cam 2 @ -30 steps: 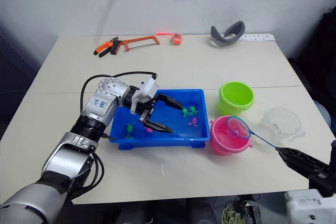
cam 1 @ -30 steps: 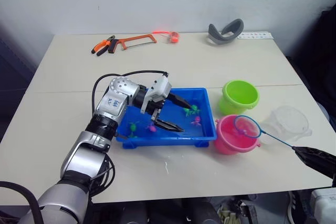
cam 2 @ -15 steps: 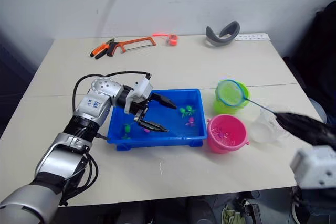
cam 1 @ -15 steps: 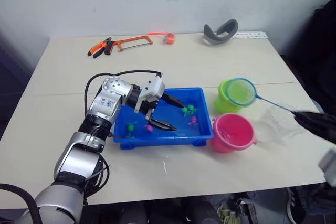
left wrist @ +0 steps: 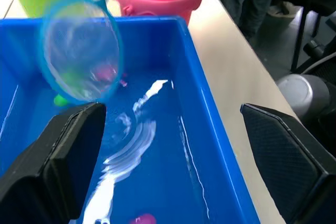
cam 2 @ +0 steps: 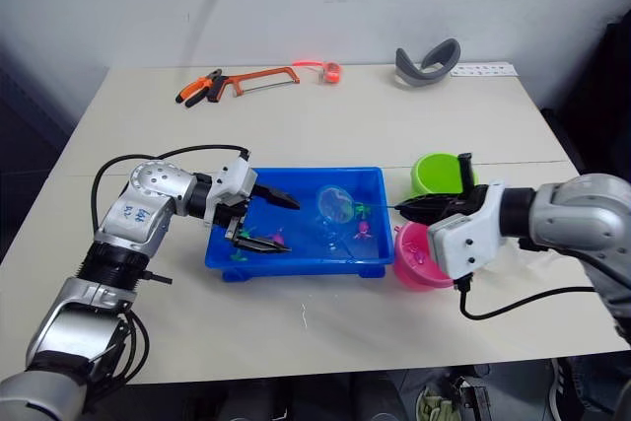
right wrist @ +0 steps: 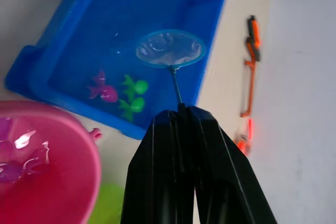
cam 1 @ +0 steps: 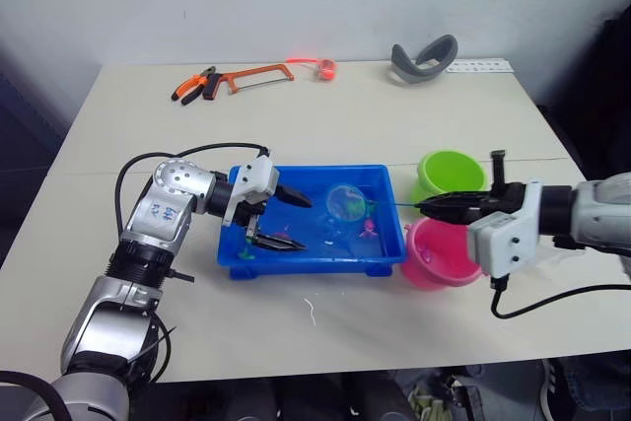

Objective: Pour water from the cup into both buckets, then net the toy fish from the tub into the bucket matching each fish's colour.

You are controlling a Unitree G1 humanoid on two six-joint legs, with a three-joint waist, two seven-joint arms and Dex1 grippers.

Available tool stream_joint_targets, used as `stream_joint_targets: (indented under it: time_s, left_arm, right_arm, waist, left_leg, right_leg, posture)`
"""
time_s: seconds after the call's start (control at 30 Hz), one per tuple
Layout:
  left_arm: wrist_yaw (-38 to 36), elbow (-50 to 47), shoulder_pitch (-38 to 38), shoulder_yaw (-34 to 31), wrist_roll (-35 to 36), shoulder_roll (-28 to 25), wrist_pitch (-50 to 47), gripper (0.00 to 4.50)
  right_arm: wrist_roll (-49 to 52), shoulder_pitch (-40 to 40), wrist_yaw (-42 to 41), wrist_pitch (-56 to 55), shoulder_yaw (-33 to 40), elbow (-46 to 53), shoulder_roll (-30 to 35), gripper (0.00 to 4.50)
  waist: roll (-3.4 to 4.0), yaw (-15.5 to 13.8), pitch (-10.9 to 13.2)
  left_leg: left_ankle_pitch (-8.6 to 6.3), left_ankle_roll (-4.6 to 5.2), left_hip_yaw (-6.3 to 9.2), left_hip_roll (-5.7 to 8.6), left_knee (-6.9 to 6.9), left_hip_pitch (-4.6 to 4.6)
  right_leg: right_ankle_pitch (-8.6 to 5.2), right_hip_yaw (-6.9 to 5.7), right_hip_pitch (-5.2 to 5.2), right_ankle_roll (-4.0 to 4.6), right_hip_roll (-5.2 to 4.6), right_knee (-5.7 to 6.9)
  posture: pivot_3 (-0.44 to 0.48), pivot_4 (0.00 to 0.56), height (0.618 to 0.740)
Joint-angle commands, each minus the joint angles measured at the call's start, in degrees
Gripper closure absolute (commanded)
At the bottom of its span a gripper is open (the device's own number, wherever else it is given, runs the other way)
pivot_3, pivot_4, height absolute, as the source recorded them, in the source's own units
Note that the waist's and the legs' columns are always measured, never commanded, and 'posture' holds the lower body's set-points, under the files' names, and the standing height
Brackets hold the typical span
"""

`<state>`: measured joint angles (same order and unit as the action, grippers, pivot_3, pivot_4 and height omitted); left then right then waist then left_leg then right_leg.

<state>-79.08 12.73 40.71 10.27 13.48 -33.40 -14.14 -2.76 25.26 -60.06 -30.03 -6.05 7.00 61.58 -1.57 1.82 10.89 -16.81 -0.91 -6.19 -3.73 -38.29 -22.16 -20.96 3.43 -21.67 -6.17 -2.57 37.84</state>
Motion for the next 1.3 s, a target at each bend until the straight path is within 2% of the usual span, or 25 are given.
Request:
stream_joint_targets:
  time_s: [0.03, 0.27, 0.53, 0.73, 0.97, 1.3]
  left_arm:
    - [1.6, -5.4, -1.7, -2.4, 1.8, -2.0, -2.5, 0.03]
    - [3.9, -10.3, -4.8, -3.4, 3.3, -3.8, -5.5, 0.03]
    - [4.9, -10.6, -4.4, -3.0, 3.7, -3.9, -6.2, 0.03]
    - [4.8, -9.9, -3.6, -2.5, 3.6, -3.2, -5.8, 0.03]
    - [4.7, -9.6, -3.1, -2.4, 3.6, -2.8, -5.7, 0.03]
    - [3.2, -9.6, -3.0, -1.8, 3.8, -3.3, -6.0, 0.03]
  right_arm:
    - [-4.3, 4.4, -0.1, -6.2, -2.1, -7.0, -0.9, 4.5]
    - [-8.9, 11.0, 2.5, -12.3, -4.5, -16.7, -3.3, 4.5]
    - [-12.2, 13.0, 5.1, -15.5, -4.8, -20.3, -3.8, 4.5]
    - [-18.4, 15.8, 7.4, -22.8, -7.0, -24.4, -1.8, 4.5]
    - [-8.8, 12.1, 2.5, -24.1, -9.3, -20.6, 1.4, 4.5]
    - [5.0, 0.4, -1.8, -8.2, -6.1, -7.4, 3.9, 4.5]
  waist:
    - [0.01, 0.1, 0.0]
    - [0.02, 0.3, 0.0]
    - [0.02, 0.4, 0.0]
    - [0.04, 1.1, 0.0]
    - [0.04, 1.2, 0.0]
    - [0.04, 1.2, 0.0]
  left_leg:
    - [0.0, 0.0, -0.01, -0.01, 0.01, 0.0]
    - [0.0, -0.01, -0.03, -0.05, -0.02, 0.04]
    - [0.01, -0.02, -0.04, -0.04, -0.03, 0.04]
    - [0.01, -0.02, -0.04, -0.04, -0.05, 0.05]
    - [0.01, -0.02, -0.01, -0.04, -0.04, 0.05]
    - [0.01, -0.02, 0.0, -0.09, -0.07, 0.08]
  right_leg:
    - [0.0, 0.01, -0.02, 0.0, 0.0, 0.01]
    - [0.0, 0.01, -0.03, 0.01, -0.04, 0.08]
    - [0.0, 0.01, -0.02, 0.01, -0.05, 0.11]
    - [-0.01, 0.01, -0.02, 0.01, -0.03, 0.13]
    - [-0.01, -0.02, 0.03, 0.01, -0.08, 0.09]
    - [-0.01, 0.0, 0.06, 0.02, -0.1, 0.13]
  posture:
    - [0.0, 0.15, 0.74]
    - [0.0, 0.15, 0.74]
    - [0.0, 0.15, 0.74]
    - [0.0, 0.15, 0.74]
    - [0.0, 0.15, 0.74]
    - [0.0, 0.15, 0.74]
